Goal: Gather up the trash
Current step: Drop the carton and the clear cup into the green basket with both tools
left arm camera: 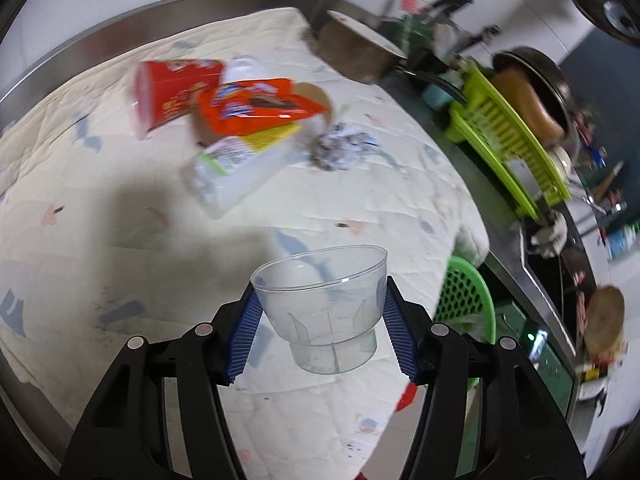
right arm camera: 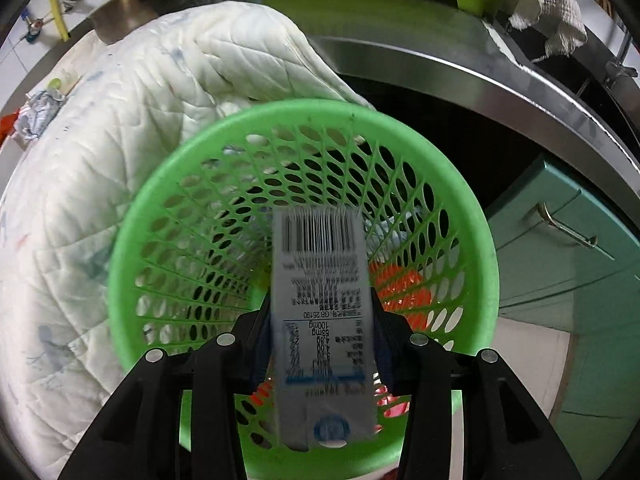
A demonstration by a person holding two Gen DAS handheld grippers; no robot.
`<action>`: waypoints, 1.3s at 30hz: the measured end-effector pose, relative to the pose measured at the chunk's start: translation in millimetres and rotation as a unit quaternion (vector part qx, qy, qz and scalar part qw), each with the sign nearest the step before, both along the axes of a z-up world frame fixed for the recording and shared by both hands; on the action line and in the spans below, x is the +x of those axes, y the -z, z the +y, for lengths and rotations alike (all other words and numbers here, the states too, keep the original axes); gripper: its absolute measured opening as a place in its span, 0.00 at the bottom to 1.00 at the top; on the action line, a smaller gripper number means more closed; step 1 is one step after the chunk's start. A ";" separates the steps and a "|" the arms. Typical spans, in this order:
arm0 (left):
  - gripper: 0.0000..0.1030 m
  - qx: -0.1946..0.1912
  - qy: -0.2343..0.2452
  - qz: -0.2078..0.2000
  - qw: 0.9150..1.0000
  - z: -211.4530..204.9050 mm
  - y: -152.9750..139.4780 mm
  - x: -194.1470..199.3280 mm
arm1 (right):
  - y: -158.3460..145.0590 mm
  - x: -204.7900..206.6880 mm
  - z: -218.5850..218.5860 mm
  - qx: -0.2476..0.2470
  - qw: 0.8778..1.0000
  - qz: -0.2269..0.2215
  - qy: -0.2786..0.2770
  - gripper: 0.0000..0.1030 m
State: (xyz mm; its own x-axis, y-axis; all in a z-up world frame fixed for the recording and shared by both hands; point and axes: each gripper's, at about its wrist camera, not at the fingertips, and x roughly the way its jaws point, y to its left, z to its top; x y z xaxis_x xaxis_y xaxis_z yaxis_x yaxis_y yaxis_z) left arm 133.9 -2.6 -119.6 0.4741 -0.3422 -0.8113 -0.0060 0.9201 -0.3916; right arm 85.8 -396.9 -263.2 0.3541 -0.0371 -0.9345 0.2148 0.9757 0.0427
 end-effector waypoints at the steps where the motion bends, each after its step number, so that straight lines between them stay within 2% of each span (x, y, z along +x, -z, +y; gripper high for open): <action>1: 0.56 0.002 0.008 -0.002 1.000 -6.9 -2.2 0.3 | 1.7 0.3 -1.1 0.004 1.000 0.001 0.001 0.44; 6: 0.56 0.001 0.053 -0.005 0.999 -43.7 -9.2 3.6 | 1.1 -5.2 -5.2 0.009 1.000 -0.006 0.008 0.47; 11: 0.56 0.004 0.113 -0.010 0.994 -92.7 -12.1 7.0 | -23.3 -30.4 -9.3 0.015 0.999 -0.039 0.015 0.54; 13: 0.56 0.003 0.137 -0.009 0.991 -114.0 -11.2 7.4 | -36.5 -42.5 -10.4 0.022 0.998 -0.054 0.019 0.56; 21: 0.56 0.018 0.239 0.009 0.971 -212.3 14.1 -0.1 | -88.2 -94.0 -10.9 -0.006 0.994 -0.108 0.027 0.62; 27: 0.57 0.032 0.274 0.012 0.961 -252.6 25.4 -3.8 | -114.2 -124.5 -14.5 -0.012 0.990 -0.137 0.040 0.64; 39: 0.60 0.066 0.296 0.001 0.953 -291.0 30.2 -2.9 | -134.0 -145.2 -12.8 -0.011 0.984 -0.167 0.052 0.64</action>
State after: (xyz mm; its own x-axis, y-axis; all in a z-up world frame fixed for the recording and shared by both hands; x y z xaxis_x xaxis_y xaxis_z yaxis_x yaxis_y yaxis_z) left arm 131.0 -293.6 -149.8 0.2288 -0.4439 -0.8663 0.5285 0.8040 -0.2724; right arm -59.4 -409.7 -129.2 0.6350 -0.1092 -0.7648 0.2917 0.9506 0.1064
